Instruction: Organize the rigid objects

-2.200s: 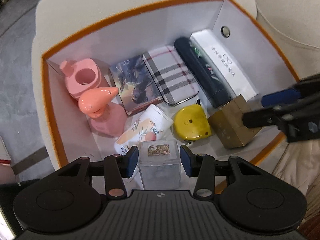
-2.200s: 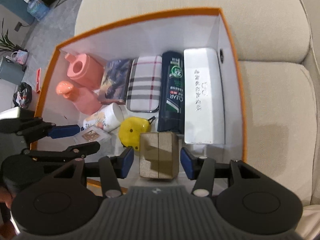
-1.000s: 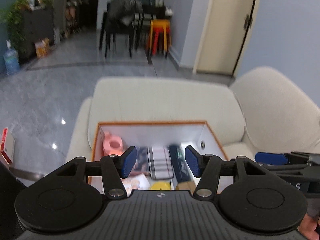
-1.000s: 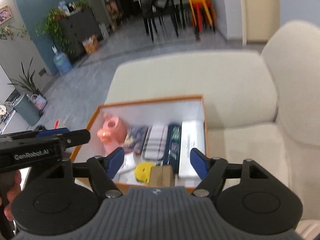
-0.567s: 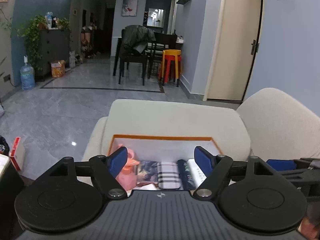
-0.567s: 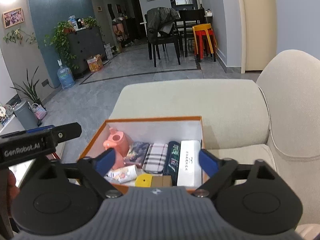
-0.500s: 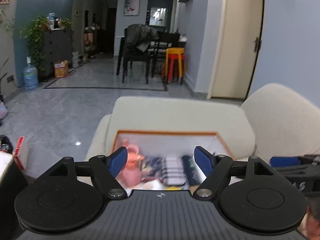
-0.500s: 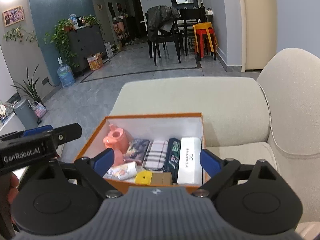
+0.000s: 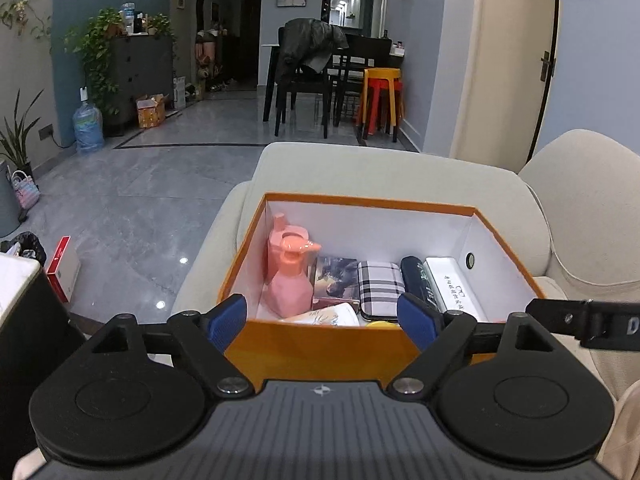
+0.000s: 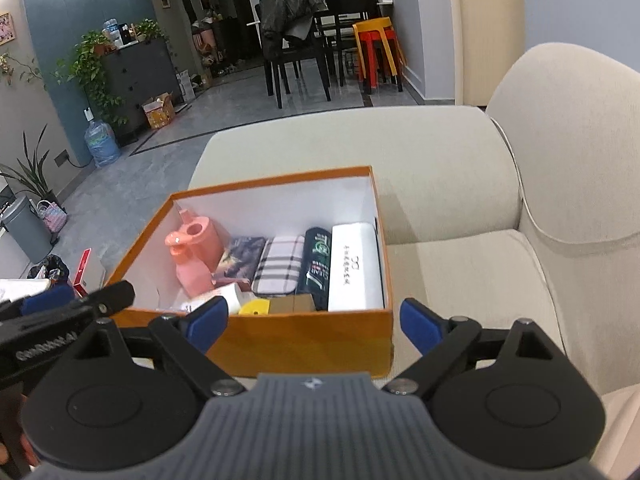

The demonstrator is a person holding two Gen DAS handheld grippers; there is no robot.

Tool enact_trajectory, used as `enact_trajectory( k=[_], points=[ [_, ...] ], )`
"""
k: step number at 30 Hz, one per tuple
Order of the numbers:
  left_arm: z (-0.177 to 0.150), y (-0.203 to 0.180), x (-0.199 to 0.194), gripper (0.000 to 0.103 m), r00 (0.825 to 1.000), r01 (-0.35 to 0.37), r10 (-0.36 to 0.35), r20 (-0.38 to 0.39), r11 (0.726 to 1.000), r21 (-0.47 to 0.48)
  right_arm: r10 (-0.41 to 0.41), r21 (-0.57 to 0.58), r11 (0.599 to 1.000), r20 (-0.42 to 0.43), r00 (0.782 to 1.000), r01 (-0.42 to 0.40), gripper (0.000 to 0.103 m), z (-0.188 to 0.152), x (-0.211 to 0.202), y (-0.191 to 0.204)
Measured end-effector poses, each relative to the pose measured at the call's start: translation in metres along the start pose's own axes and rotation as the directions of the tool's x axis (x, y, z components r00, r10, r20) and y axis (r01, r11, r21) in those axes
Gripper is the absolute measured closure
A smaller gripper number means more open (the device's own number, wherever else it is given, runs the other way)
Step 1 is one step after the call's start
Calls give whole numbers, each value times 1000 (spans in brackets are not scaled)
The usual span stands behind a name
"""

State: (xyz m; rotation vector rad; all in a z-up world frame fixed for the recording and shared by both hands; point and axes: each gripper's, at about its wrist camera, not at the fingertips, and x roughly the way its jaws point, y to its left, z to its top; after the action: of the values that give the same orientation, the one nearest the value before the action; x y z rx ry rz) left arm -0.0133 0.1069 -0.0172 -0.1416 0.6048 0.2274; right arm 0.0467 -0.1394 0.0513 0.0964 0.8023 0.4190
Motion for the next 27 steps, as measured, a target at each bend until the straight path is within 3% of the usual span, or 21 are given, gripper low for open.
enact_trajectory(
  k=[27],
  points=[
    [-3, -2, -5, 3, 1000, 3, -3, -15, 1000, 9, 7, 29, 1000, -27, 1000, -6, 7, -6, 5, -5]
  ],
)
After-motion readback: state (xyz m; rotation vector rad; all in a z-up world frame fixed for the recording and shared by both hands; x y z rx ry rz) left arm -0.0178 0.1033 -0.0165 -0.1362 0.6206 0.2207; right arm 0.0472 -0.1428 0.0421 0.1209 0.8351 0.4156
